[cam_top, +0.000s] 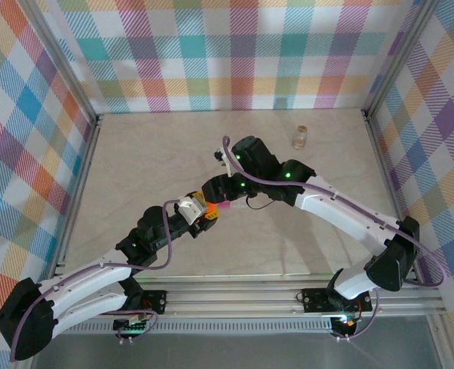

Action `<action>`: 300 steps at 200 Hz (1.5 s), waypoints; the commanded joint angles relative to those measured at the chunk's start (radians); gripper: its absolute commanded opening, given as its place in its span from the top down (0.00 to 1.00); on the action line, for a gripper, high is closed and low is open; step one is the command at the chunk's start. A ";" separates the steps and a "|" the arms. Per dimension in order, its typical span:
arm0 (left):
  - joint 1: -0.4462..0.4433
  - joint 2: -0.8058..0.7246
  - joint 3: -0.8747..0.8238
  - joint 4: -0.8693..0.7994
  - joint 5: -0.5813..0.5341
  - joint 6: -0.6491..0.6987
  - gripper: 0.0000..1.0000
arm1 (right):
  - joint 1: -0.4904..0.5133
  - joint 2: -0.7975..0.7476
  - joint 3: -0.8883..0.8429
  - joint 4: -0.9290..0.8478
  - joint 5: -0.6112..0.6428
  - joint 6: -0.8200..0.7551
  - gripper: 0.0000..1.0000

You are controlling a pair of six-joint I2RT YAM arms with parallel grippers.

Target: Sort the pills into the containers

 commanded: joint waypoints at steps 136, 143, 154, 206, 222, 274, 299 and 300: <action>0.006 -0.091 -0.004 -0.024 0.231 0.006 1.00 | -0.142 -0.113 -0.001 -0.334 -0.497 -1.396 0.66; 0.007 -0.092 -0.003 -0.028 0.233 0.006 1.00 | -0.147 -0.107 0.015 -0.359 -0.492 -1.432 0.66; 0.006 -0.093 -0.002 -0.032 0.235 0.008 1.00 | -0.153 -0.092 0.051 -0.396 -0.480 -1.461 0.66; 0.005 -0.075 0.015 -0.039 0.261 0.007 1.00 | -0.156 -0.094 0.066 -0.402 -0.509 -1.532 0.63; 0.006 -0.074 0.017 -0.036 0.267 0.005 1.00 | -0.156 -0.089 0.059 -0.397 -0.516 -1.526 0.63; 0.006 -0.064 0.019 -0.044 0.185 0.000 1.00 | -0.165 -0.161 -0.008 -0.181 -0.473 -1.301 0.66; 0.007 -0.064 0.014 -0.041 0.123 -0.008 1.00 | -0.172 -0.257 -0.127 0.028 -0.403 -1.125 0.67; 0.006 -0.064 0.014 -0.041 0.119 -0.009 1.00 | -0.172 -0.261 -0.133 0.038 -0.400 -1.117 0.67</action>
